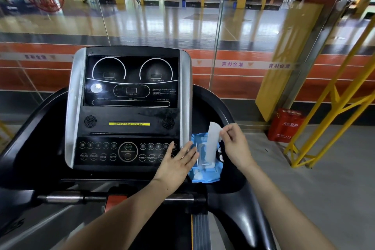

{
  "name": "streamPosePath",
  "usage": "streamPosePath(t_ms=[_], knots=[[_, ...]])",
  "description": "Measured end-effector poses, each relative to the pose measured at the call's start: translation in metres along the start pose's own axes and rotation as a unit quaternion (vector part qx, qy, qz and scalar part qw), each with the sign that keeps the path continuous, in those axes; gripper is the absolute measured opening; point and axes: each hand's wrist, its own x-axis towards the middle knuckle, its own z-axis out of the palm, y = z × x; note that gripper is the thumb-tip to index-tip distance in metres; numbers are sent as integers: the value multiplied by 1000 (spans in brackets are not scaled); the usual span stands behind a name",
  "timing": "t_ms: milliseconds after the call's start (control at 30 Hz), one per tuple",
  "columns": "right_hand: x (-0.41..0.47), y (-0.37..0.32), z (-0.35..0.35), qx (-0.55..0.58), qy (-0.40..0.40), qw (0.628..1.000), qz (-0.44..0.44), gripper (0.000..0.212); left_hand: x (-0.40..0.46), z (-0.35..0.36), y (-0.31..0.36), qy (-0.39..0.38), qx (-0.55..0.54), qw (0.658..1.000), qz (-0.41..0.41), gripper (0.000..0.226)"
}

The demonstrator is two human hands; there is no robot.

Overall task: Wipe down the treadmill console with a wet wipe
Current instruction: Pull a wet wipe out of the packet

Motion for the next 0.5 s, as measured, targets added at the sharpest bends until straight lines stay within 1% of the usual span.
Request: streamPosePath(t_ms=[100,167,267,333,400,500], knots=[[-1,7,-2,-29,-32,999,-3,14,0,1,0,-3,-4,1000,0,87],[-5,15,-2,-67,-62,996,0,20,1,2,0,0,-7,1000,-2,87],[-16,23,-3,-137,-139,981,-7,31,1,1,0,-1,-6,1000,-2,86],[-22,30,-2,-212,-215,953,-37,35,1,1,0,0,-8,1000,-2,84],[-25,38,0,-303,-289,907,-41,36,1,2,0,2,-4,1000,-2,84],[-28,40,2,-396,-349,849,-19,39,2,3,1,3,0,1000,-3,85]])
